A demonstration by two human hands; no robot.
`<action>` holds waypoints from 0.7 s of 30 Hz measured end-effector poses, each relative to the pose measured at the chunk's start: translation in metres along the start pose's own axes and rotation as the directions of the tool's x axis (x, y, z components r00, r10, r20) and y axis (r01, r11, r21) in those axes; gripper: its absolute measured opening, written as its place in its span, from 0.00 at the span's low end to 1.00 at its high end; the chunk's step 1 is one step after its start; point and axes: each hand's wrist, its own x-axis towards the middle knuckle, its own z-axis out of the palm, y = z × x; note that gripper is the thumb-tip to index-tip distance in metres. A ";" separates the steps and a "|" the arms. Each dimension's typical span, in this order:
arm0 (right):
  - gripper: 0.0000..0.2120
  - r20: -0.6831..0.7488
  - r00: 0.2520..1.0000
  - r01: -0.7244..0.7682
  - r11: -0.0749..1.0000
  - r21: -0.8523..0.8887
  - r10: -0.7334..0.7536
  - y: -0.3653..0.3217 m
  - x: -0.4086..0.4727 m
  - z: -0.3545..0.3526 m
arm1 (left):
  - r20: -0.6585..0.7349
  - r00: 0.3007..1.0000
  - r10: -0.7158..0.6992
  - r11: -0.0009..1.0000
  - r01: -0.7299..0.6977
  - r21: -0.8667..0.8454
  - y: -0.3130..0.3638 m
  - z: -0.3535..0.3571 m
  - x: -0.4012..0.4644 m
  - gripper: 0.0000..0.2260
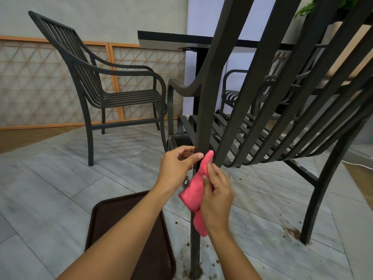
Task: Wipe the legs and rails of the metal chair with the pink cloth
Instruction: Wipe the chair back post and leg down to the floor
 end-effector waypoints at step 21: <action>0.15 0.041 0.991 -0.123 0.982 -0.142 0.130 0.049 -0.033 0.002 | -0.009 0.999 0.035 0.994 -0.036 -0.108 -0.003 0.005 -0.003 0.08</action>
